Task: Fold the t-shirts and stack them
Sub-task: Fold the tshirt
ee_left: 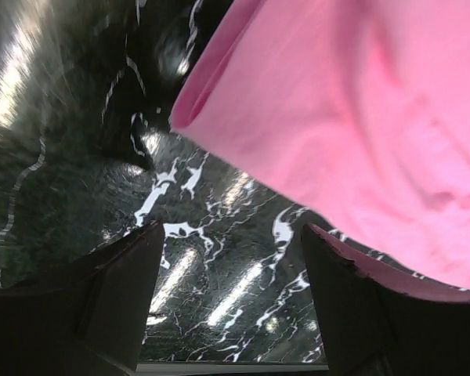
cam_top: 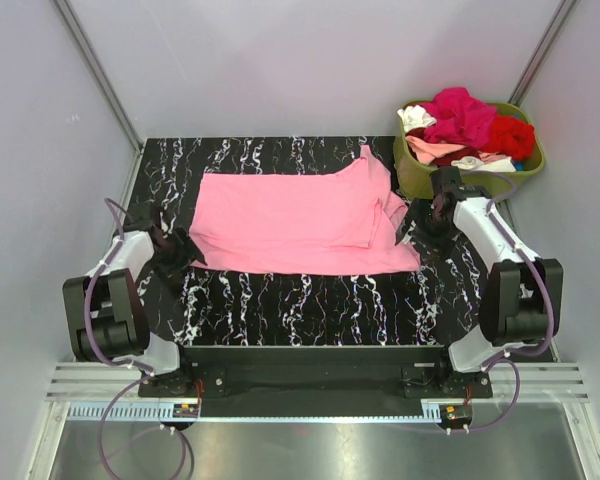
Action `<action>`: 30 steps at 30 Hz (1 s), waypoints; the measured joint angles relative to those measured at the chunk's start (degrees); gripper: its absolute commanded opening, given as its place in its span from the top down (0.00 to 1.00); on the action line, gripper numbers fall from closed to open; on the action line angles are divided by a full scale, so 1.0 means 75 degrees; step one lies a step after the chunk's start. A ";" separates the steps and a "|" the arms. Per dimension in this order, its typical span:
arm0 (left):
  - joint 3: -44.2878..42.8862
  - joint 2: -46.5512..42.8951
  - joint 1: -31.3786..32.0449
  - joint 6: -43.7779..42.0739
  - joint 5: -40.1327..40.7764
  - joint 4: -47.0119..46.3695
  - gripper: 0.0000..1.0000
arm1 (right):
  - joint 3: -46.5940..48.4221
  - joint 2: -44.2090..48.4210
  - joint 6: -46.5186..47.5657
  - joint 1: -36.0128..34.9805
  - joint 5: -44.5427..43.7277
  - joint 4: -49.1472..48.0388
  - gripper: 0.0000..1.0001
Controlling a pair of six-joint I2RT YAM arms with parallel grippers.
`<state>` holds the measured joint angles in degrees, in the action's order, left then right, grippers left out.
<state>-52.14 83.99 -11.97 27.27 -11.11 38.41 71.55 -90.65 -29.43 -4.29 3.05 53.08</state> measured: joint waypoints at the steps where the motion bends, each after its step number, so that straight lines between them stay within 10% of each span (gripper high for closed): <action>1: 0.0251 0.0041 0.0003 0.0079 -0.0041 -0.0119 0.24 | -0.0256 0.0052 -0.0026 0.0020 0.0125 -0.0131 0.08; 11: 0.0621 0.0493 -0.0012 0.0600 0.0003 -0.1113 0.30 | -0.1052 -0.0714 -0.0082 0.0143 0.0539 -0.1247 0.16; 19: 0.0437 0.0979 -0.0032 0.0871 0.0169 -0.1632 0.97 | -0.1565 -0.1247 -0.0207 0.0227 0.0516 -0.1851 0.62; 25: 0.0396 0.0965 -0.0035 0.0833 0.0210 -0.1635 1.00 | -0.1565 -0.1352 -0.0242 0.0376 0.0557 -0.2049 0.96; 30: 0.0592 -0.0335 -0.0032 0.0874 0.0353 -0.1177 1.00 | -0.1684 -0.1157 -0.0254 0.0373 0.0379 -0.2052 1.00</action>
<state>-47.70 81.47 -12.21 33.82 -8.47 29.58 58.92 -99.33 -31.33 -1.50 5.89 37.69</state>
